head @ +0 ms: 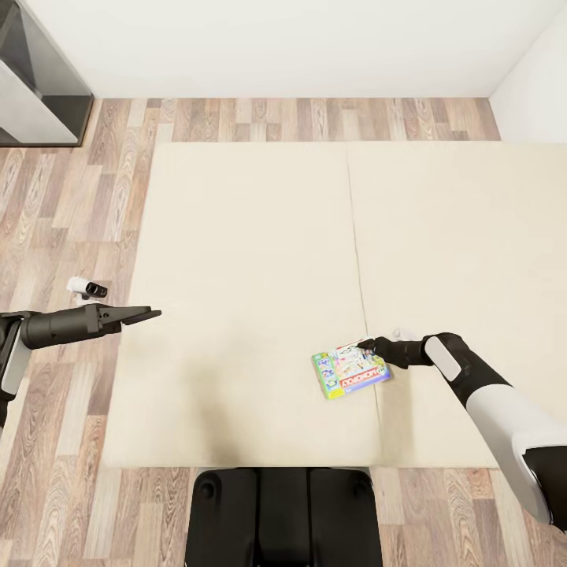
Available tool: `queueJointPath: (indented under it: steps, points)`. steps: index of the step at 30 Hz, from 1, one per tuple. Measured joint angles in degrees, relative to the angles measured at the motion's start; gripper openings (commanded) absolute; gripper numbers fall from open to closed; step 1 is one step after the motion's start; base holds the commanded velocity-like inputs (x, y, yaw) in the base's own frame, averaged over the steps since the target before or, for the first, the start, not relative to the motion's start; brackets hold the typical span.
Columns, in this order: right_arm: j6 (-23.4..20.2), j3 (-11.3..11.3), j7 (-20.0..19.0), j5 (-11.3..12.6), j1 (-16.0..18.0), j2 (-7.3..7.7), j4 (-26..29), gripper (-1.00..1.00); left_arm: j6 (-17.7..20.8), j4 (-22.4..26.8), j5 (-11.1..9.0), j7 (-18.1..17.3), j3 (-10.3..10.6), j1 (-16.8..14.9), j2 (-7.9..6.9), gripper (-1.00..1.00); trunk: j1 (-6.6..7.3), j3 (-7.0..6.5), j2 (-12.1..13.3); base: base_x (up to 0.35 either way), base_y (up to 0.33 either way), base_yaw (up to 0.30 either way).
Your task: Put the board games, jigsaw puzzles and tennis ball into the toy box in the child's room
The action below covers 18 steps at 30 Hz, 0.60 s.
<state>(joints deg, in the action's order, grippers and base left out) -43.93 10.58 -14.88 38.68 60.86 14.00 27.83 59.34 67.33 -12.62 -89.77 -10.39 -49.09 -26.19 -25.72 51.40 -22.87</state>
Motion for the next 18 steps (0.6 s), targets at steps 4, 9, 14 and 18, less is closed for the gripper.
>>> queueJointPath:
  steps: [4,9,14,18]
  points:
    - [0.0,0.0,0.0,0.0,0.0,0.01,0.0,1.00,0.0,0.0,0.0,0.0,0.0,0.0,0.00,1.00,0.00,0.00,0.0,0.000,0.005,0.000]
    - [0.1,0.0,-0.1,0.0,0.0,0.45,0.0,1.00,0.0,0.0,0.0,0.0,0.0,0.0,0.00,1.00,0.00,0.00,0.0,0.000,0.082,0.000]
    - [0.1,0.1,0.0,-0.1,0.0,0.95,0.0,1.00,0.0,0.0,0.0,0.0,0.1,0.0,0.00,1.00,0.00,0.00,0.0,0.000,0.065,0.000]
    - [0.1,0.1,0.0,-0.2,0.0,0.99,0.0,1.00,0.0,0.0,0.0,0.0,0.1,0.0,0.00,1.00,0.00,0.00,0.0,0.000,0.010,0.000]
